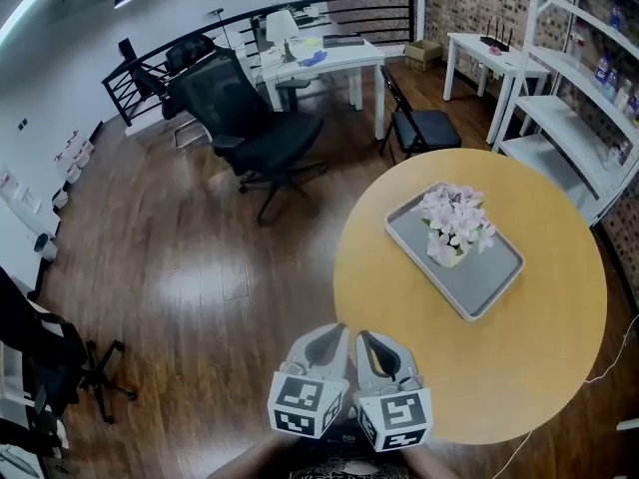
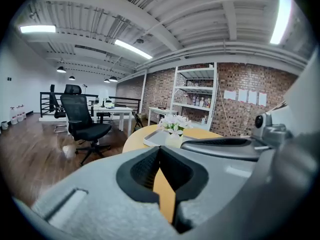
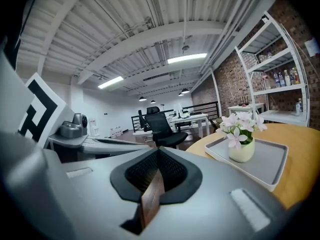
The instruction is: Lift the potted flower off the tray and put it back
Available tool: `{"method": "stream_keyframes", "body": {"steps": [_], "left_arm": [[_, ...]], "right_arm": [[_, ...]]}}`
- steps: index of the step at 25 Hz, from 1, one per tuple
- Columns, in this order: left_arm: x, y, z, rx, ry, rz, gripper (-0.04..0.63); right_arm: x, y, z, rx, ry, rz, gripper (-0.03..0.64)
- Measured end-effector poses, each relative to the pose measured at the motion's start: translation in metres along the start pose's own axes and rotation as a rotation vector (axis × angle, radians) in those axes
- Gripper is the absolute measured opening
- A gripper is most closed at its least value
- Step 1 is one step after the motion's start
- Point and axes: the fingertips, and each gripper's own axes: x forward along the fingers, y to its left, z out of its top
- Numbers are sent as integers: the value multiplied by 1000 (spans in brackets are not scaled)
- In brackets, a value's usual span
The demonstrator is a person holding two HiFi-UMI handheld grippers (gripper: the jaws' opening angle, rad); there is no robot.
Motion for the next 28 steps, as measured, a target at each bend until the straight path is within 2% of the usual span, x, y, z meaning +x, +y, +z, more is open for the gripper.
{"method": "stream_keyframes", "body": {"steps": [7,20,24,28], "left_arm": [[51,-7,13,28,26,-152,3],[155,-13,31,127,104,-453,3],[178,-14,38,146,118,-527,3],[198,-12,41,164,135,-596,3]], "right_arm": [[22,-44,2,53,-1,-134,0],[69,-147,1,134,-36,-490,0],[76,-172,2,161,-43,-594,23],[82,-196,0,185,-50,-707,90]]}}
